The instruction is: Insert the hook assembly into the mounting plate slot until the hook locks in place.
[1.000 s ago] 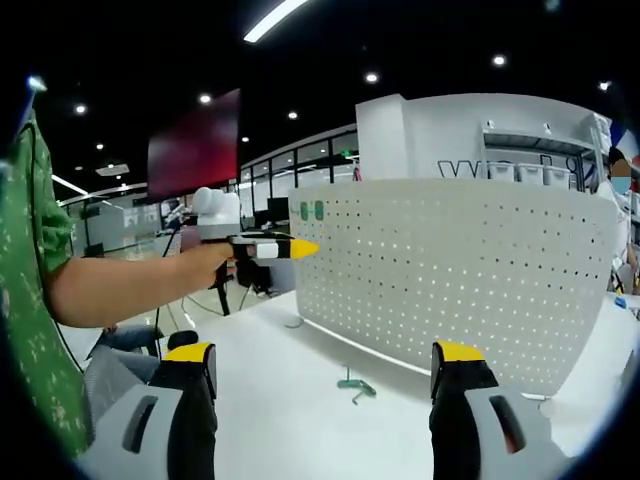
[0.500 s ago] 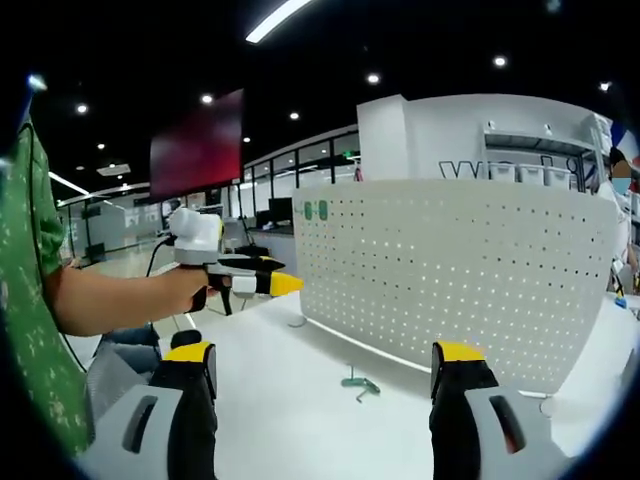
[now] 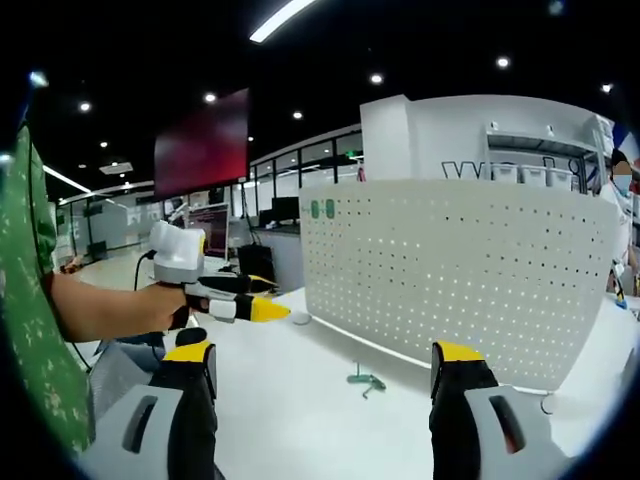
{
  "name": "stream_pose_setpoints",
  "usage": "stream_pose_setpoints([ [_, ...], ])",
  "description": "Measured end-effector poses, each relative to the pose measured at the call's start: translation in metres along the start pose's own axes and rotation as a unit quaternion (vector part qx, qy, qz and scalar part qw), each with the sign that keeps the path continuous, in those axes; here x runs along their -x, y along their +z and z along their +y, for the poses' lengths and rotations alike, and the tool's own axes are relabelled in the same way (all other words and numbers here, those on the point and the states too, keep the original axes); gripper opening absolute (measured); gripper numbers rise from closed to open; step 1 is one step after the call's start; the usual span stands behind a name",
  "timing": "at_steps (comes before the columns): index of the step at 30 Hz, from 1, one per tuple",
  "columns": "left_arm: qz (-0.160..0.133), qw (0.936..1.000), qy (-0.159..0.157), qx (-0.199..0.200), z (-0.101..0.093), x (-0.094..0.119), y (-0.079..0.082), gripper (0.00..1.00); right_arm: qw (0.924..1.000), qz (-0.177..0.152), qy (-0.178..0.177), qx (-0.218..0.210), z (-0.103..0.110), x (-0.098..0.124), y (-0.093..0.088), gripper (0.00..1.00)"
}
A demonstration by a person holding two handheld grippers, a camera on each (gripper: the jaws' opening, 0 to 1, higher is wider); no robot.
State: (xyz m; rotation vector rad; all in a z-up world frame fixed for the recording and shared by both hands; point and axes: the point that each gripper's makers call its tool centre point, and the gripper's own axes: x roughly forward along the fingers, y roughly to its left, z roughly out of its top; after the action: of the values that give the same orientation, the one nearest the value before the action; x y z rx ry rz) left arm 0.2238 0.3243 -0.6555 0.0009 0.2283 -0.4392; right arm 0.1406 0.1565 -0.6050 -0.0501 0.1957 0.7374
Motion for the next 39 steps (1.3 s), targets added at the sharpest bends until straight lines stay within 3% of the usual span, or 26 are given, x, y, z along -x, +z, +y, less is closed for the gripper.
stream_pose_setpoints([
  [7,0.02,0.9997,-0.011,0.005,-0.014,0.009,-0.02,0.63,1.0,0.004,0.004,-0.003,0.004,0.002,-0.005,0.9],
  [19,0.029,0.9995,-0.014,0.006,-0.015,0.009,-0.028,0.61,0.9999,0.013,0.008,-0.004,-0.001,-0.005,-0.012,0.89],
  [39,0.038,0.9991,-0.018,0.004,-0.017,0.007,-0.034,0.6,0.9969,0.075,0.02,-0.009,-0.04,-0.052,-0.058,0.71],
])
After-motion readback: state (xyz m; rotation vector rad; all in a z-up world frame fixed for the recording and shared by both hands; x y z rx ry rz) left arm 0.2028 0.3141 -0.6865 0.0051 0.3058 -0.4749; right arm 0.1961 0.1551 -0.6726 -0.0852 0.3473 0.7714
